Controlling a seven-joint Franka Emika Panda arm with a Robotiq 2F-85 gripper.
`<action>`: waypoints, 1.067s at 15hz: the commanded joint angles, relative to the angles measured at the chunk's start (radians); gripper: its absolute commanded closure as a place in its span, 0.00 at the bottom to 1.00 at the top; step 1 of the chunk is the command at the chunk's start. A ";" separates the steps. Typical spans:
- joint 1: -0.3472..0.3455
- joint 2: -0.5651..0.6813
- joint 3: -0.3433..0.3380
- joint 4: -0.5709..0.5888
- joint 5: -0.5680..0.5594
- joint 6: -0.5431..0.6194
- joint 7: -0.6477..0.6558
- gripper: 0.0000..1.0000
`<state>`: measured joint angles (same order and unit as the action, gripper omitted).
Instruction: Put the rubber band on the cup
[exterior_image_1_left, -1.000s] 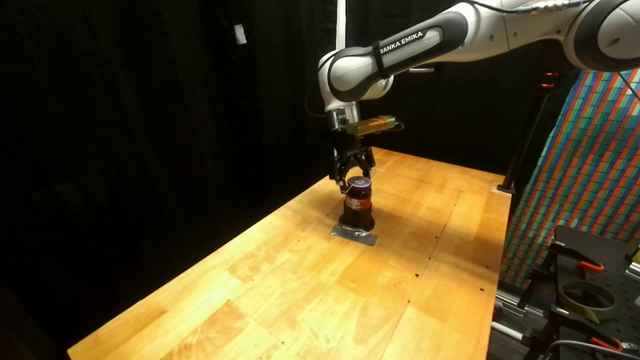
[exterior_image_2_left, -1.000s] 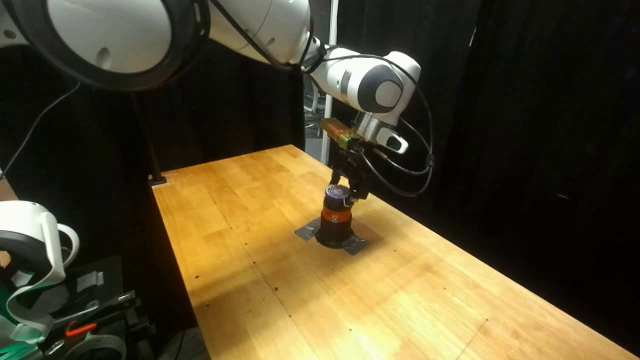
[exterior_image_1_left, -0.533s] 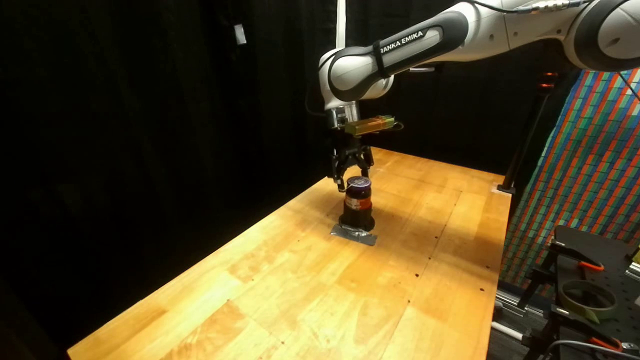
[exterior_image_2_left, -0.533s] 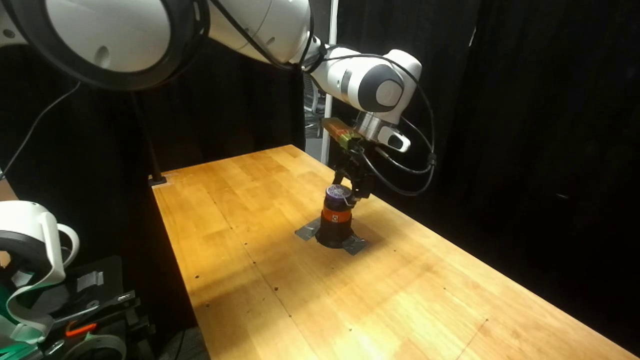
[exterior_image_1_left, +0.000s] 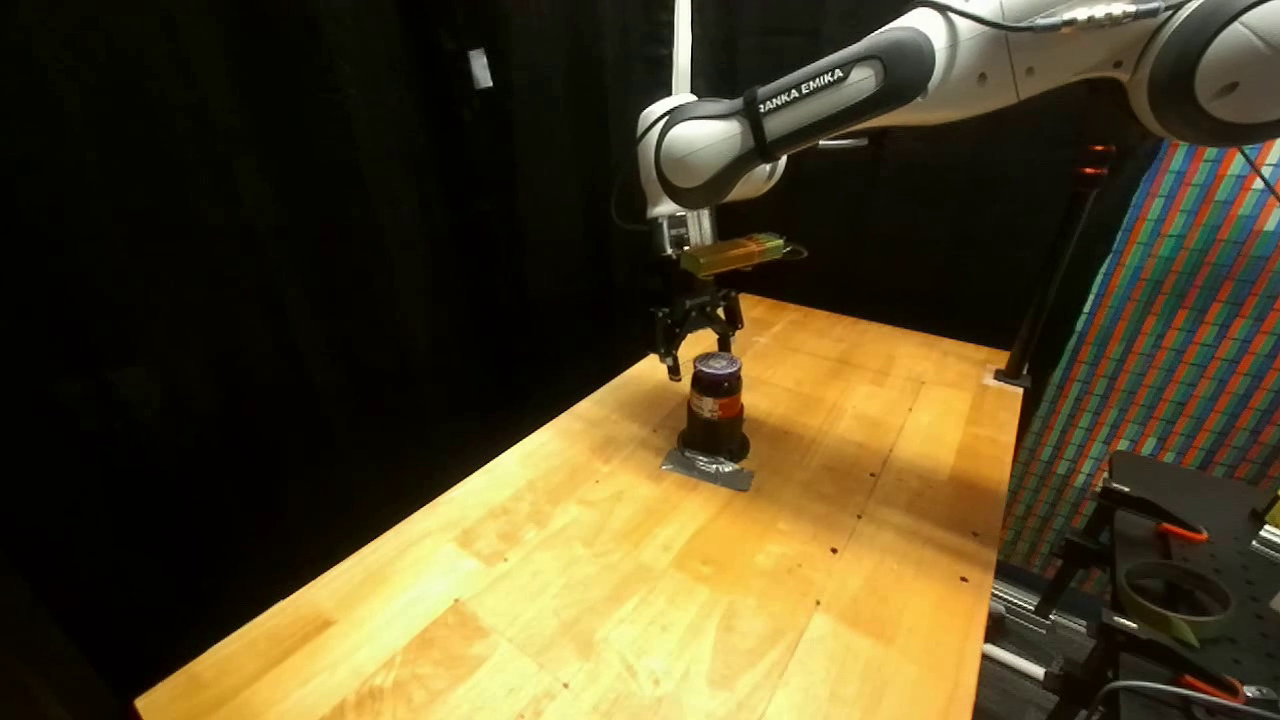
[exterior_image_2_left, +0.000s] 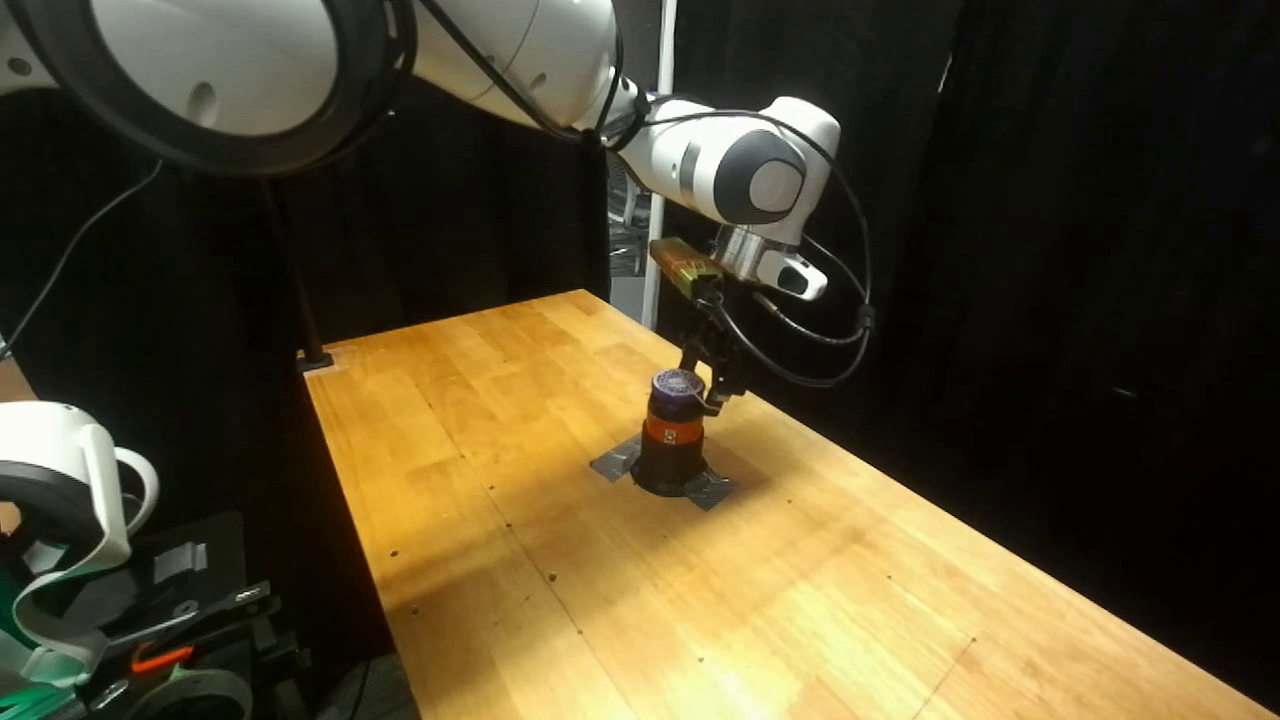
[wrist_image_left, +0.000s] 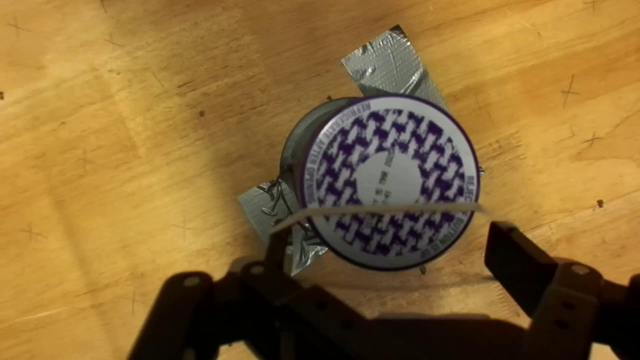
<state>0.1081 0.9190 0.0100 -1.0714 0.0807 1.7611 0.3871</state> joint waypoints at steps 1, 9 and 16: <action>0.024 0.008 -0.030 0.003 -0.018 0.044 0.041 0.00; 0.030 -0.084 0.006 -0.139 0.000 -0.039 -0.036 0.00; 0.030 -0.230 -0.004 -0.401 0.010 0.203 -0.003 0.00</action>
<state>0.1325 0.7937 0.0094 -1.3007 0.0760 1.8620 0.3700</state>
